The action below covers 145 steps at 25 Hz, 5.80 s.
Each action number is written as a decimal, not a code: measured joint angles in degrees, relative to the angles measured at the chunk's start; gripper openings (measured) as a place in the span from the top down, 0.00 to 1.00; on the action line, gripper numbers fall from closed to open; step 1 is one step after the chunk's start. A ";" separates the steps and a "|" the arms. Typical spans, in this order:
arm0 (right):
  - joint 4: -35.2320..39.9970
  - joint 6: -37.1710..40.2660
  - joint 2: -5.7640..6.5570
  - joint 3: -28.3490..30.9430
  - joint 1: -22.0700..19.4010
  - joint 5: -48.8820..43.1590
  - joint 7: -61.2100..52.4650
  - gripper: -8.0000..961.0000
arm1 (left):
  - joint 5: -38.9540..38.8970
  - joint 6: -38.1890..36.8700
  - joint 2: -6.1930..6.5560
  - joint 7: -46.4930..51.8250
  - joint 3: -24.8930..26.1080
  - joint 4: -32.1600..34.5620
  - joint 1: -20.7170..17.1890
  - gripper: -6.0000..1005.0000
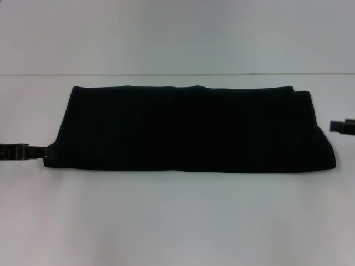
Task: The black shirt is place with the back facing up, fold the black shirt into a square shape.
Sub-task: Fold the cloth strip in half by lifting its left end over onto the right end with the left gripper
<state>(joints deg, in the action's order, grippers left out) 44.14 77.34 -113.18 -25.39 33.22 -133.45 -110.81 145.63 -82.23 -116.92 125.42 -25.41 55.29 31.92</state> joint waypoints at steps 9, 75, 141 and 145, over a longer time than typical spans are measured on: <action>-0.59 -1.48 -3.07 -0.41 2.96 6.01 10.44 0.23 | 3.16 -9.84 1.91 11.44 -4.78 -4.55 5.08 0.32; -2.63 0.18 -4.14 -7.99 9.29 17.27 22.25 0.05 | 3.77 7.27 4.40 42.98 13.29 -23.04 4.74 0.21; -2.71 0.70 -4.33 -7.48 9.32 17.96 22.70 0.05 | -0.08 14.68 4.16 34.33 12.51 -25.69 5.40 0.51; -2.69 0.68 -4.33 -7.48 9.32 17.96 22.74 0.05 | -0.35 14.80 4.16 33.60 12.73 -25.88 5.26 0.65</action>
<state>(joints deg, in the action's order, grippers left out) 41.45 78.02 -117.51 -32.87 42.54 -115.49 -88.06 145.28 -67.43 -112.76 159.01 -12.68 29.41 37.18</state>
